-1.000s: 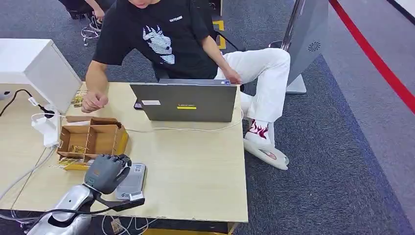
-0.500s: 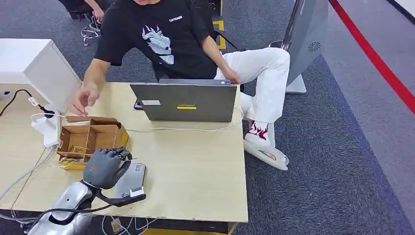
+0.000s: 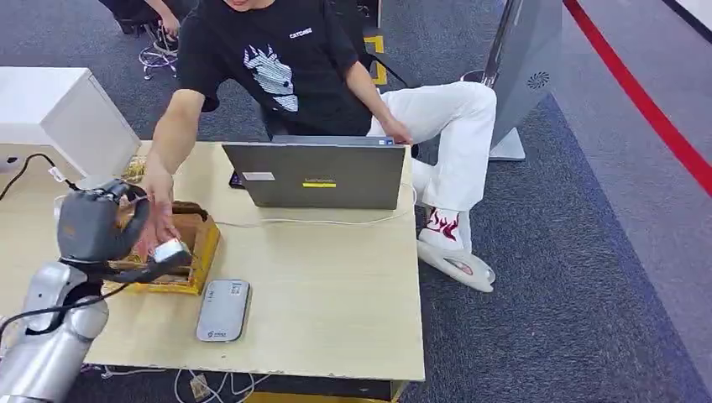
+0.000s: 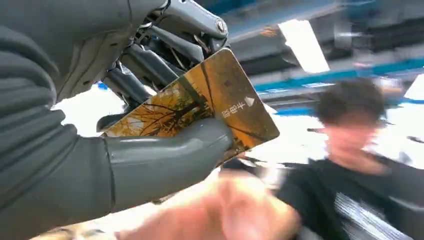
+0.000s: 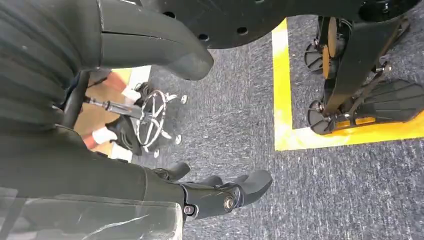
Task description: Pass the card to the sensor for recognition and then transmit it.
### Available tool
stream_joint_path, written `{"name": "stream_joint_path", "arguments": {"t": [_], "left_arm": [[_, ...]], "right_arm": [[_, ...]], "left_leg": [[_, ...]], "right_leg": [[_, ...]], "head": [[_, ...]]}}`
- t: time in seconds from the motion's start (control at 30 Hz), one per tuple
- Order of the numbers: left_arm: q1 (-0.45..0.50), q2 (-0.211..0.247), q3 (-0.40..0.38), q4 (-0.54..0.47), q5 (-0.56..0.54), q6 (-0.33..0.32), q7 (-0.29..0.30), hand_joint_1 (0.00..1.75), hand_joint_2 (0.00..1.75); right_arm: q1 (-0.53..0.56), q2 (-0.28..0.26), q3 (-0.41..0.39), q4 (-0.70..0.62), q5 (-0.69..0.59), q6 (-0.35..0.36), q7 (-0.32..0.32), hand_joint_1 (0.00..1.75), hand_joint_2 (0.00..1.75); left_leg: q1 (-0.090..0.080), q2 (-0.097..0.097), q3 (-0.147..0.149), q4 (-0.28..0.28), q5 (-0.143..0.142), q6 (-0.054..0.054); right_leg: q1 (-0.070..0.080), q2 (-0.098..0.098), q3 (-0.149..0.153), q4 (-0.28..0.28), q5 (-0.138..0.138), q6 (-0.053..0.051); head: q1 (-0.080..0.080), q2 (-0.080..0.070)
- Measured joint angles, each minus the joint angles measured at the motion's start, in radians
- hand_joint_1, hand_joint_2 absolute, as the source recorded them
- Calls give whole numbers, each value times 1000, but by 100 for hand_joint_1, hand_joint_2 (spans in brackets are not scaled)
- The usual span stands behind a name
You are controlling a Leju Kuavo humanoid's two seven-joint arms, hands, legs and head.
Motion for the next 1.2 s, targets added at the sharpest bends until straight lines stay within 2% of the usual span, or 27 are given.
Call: {"name": "stream_joint_path", "arguments": {"t": [0.1,0.3,0.33,0.37,0.87,1.1,1.2], "left_arm": [[-7,-1,36,31,-2,9,-27,175,175],[-2,-15,61,76,-12,33,-33,175,175],[0,-18,64,79,-10,35,-34,33,175],[1,-20,69,83,-8,39,-34,0,175],[49,-48,104,98,5,74,-50,0,175],[59,-56,106,98,4,75,-51,0,175],[94,-74,106,70,9,52,-77,0,175]], "right_arm": [[-1,0,0,0,3,1,0,0,175],[-6,0,-1,0,10,0,2,0,175],[-6,0,-1,0,11,0,1,0,175],[-6,0,-2,0,11,-1,2,0,175],[-7,0,-16,0,13,-4,2,0,175],[-7,0,-18,0,13,-6,2,0,175],[-7,2,-24,0,12,-14,2,0,175]], "left_leg": [[0,0,0,0,0,0],[-1,-1,-1,0,0,0],[-1,-1,-1,0,0,1],[-1,0,-1,0,0,1],[-1,-1,-1,0,0,1],[-1,-1,-1,0,0,1],[-1,0,0,0,0,1]], "right_leg": [[0,0,0,0,0,0],[-1,-1,0,-1,0,0],[-1,0,0,-1,0,0],[-1,0,0,-1,0,1],[-1,0,0,-1,0,1],[-1,0,0,-1,0,1],[-1,1,-1,-1,0,1]], "head": [[1,0],[1,0],[1,0],[1,0],[1,0],[1,0],[1,0]]}}
